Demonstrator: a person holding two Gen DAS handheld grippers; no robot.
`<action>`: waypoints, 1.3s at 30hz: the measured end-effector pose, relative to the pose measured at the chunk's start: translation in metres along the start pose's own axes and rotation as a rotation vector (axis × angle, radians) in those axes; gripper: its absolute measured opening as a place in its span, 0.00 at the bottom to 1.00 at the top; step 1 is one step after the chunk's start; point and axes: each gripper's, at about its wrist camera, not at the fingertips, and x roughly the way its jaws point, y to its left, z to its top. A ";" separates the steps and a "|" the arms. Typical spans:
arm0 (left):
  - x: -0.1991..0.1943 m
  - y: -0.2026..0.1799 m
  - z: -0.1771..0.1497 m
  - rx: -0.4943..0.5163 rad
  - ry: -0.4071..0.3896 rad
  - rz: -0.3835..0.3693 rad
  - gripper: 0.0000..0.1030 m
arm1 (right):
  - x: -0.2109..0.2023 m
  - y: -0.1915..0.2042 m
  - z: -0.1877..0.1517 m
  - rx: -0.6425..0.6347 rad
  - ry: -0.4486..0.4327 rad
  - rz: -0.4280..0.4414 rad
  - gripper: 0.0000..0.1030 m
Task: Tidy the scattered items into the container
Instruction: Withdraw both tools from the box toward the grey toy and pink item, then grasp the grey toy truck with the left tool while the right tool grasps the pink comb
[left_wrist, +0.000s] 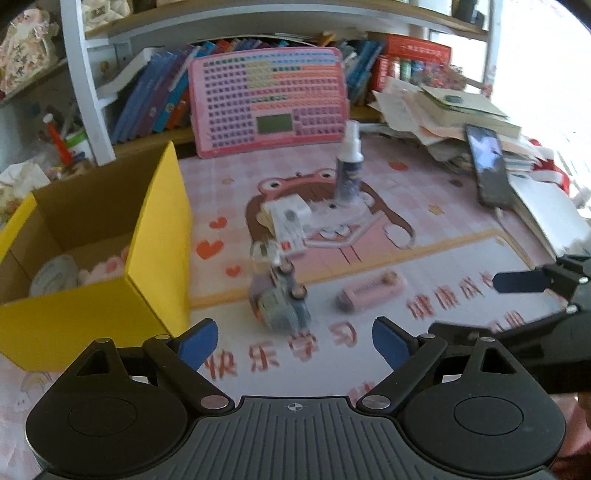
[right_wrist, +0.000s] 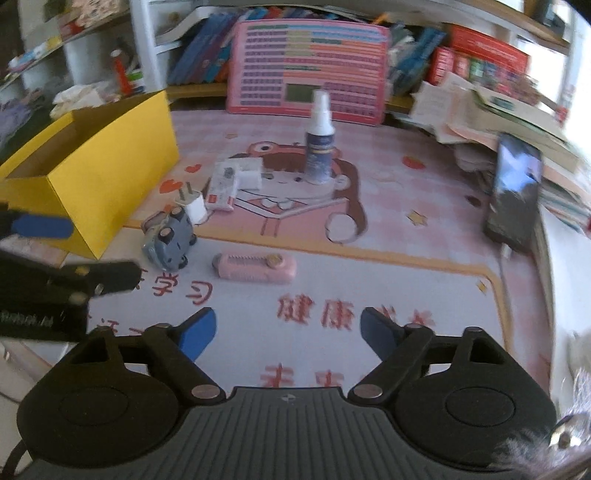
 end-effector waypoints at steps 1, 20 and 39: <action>0.004 0.000 0.003 -0.001 0.001 0.006 0.89 | 0.006 0.000 0.003 -0.020 0.002 0.012 0.80; 0.071 -0.001 0.029 -0.018 0.108 0.097 0.82 | 0.086 0.010 0.034 -0.215 0.002 0.155 0.72; 0.100 0.002 0.027 -0.090 0.173 0.079 0.60 | 0.061 -0.042 0.013 -0.078 0.051 0.138 0.39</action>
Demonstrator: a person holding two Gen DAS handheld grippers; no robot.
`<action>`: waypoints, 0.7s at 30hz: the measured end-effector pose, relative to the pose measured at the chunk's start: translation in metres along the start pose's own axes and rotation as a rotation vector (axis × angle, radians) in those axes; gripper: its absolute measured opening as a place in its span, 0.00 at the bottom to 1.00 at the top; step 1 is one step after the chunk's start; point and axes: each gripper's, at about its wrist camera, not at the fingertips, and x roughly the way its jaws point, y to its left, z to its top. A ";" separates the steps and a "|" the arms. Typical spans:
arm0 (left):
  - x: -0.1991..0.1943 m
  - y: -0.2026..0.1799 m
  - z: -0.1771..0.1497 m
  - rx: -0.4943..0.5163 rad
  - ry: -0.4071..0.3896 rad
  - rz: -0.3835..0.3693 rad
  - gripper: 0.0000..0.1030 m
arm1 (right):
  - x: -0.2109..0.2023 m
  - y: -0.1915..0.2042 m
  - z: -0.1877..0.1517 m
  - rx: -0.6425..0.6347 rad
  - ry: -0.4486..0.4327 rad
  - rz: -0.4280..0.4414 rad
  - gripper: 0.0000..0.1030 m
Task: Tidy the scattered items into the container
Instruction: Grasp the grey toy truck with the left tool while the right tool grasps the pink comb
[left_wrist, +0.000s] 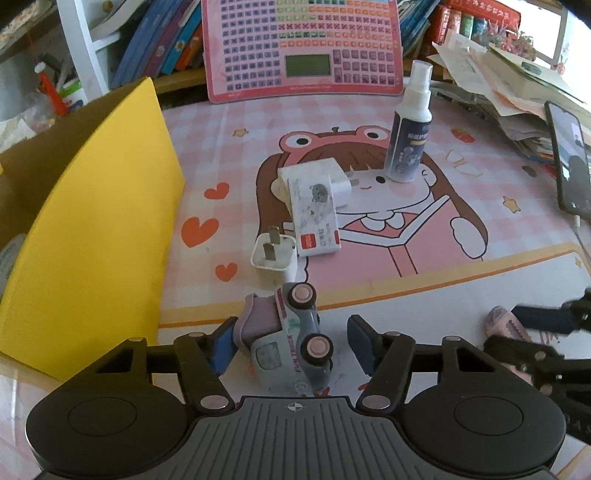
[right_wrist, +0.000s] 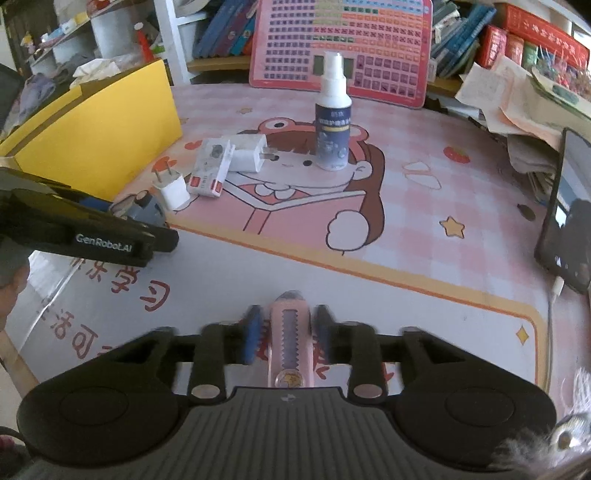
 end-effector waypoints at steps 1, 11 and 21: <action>0.000 0.000 0.000 -0.001 0.003 0.002 0.59 | -0.001 0.000 0.000 -0.003 -0.004 -0.003 0.41; 0.000 0.006 -0.003 -0.039 0.007 -0.004 0.47 | 0.000 0.006 -0.002 -0.044 0.026 -0.010 0.34; -0.021 0.005 -0.008 -0.022 -0.023 -0.046 0.43 | -0.009 0.011 -0.004 -0.049 0.013 -0.009 0.22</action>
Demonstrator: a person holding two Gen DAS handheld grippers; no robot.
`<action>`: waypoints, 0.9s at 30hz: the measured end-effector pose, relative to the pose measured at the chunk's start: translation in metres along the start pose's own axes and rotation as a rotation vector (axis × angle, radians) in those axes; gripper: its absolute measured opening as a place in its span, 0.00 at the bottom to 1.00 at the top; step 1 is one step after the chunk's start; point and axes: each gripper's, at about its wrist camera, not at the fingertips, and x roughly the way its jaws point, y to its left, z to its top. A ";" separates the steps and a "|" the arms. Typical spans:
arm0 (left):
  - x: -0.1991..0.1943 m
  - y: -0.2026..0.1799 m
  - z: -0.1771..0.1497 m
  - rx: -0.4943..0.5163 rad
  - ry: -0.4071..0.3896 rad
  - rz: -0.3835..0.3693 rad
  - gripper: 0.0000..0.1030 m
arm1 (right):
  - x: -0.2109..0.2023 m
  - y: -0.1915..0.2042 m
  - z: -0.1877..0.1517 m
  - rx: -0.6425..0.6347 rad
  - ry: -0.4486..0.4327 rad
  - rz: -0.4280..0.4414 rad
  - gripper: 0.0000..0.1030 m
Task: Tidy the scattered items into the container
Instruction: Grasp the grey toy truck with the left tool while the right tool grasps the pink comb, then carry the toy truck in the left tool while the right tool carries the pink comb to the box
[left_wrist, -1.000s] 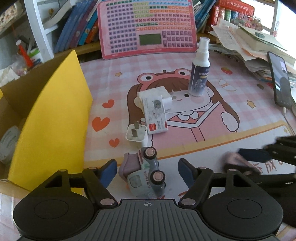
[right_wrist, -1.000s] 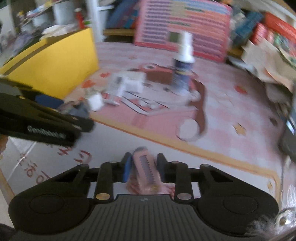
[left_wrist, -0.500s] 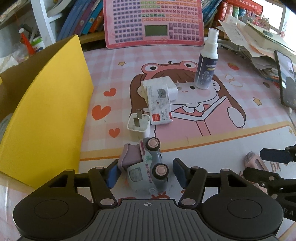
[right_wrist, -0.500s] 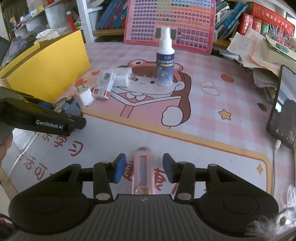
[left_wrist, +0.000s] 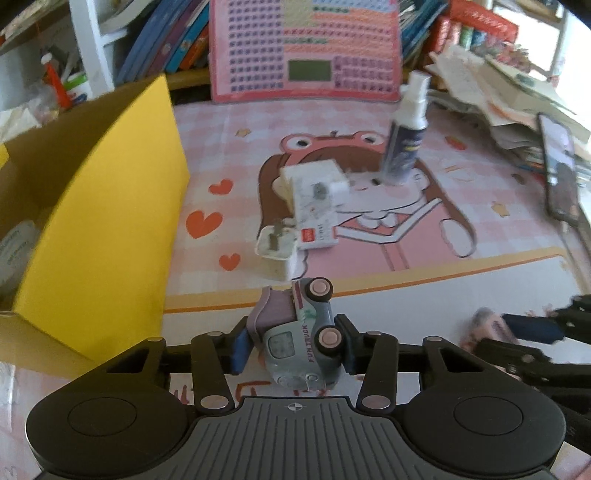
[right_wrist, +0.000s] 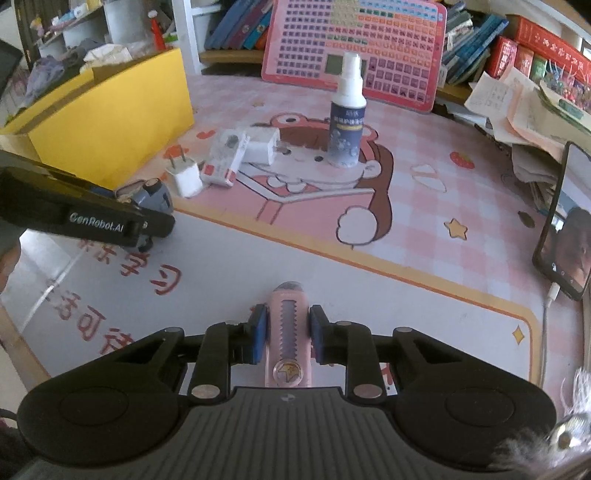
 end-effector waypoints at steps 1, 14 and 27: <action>-0.005 -0.001 -0.001 0.002 -0.006 -0.007 0.43 | -0.003 0.001 0.001 0.002 -0.007 0.004 0.22; -0.060 0.001 -0.031 0.004 -0.059 -0.046 0.44 | -0.024 0.025 -0.002 0.008 -0.030 0.043 0.22; -0.090 0.023 -0.062 0.029 -0.130 -0.151 0.44 | -0.054 0.070 -0.015 0.007 -0.062 -0.061 0.22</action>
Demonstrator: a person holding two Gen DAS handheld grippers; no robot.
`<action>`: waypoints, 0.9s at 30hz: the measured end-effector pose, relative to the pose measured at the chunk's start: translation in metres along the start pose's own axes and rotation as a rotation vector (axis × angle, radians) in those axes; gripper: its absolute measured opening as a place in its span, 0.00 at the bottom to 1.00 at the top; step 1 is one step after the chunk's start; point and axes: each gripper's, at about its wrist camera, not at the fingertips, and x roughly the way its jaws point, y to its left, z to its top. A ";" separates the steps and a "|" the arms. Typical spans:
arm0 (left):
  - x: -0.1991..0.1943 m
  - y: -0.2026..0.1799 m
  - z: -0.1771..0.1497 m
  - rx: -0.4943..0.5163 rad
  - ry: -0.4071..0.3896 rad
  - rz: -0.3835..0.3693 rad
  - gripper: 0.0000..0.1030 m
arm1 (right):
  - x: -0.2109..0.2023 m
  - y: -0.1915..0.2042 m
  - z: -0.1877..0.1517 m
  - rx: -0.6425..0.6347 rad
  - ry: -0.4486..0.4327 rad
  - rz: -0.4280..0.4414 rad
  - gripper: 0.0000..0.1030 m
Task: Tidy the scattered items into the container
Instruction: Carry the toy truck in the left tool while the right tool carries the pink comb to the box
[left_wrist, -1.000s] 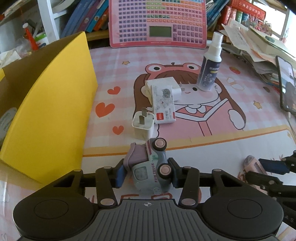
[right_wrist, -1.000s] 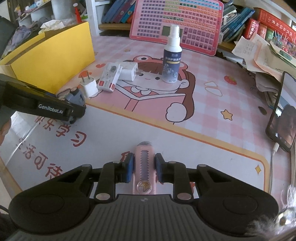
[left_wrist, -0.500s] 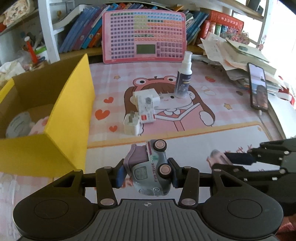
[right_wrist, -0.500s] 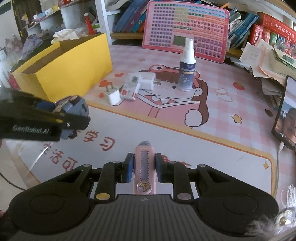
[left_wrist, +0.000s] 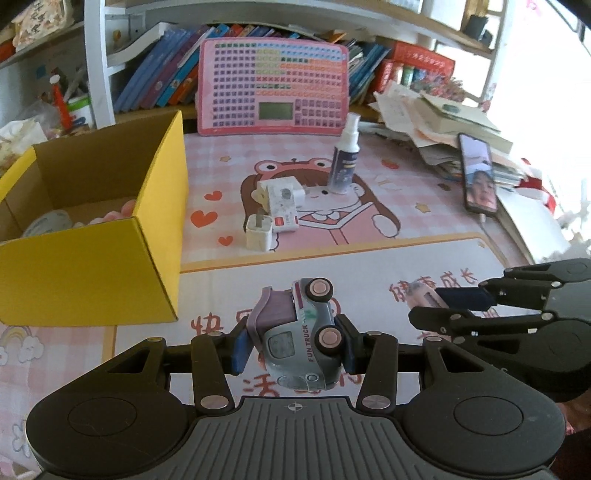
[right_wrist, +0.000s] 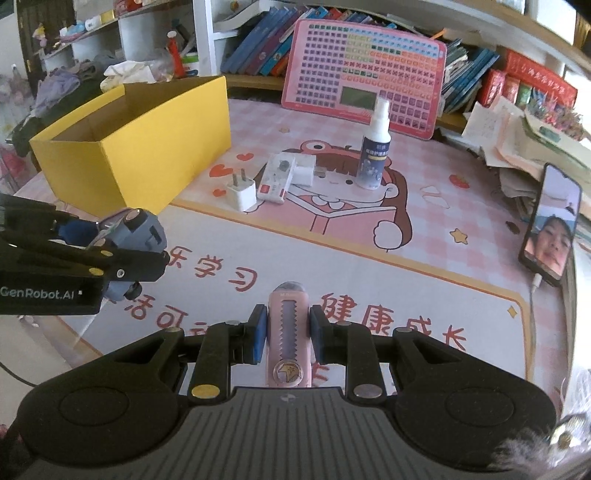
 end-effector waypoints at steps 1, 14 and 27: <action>-0.003 0.003 -0.002 0.001 -0.004 -0.011 0.44 | -0.003 0.005 -0.001 0.000 -0.002 -0.010 0.22; -0.062 0.055 -0.034 0.053 -0.053 -0.090 0.44 | -0.040 0.083 -0.021 0.045 -0.027 -0.106 0.22; -0.112 0.106 -0.070 0.070 -0.082 -0.086 0.44 | -0.061 0.164 -0.039 0.054 -0.063 -0.107 0.22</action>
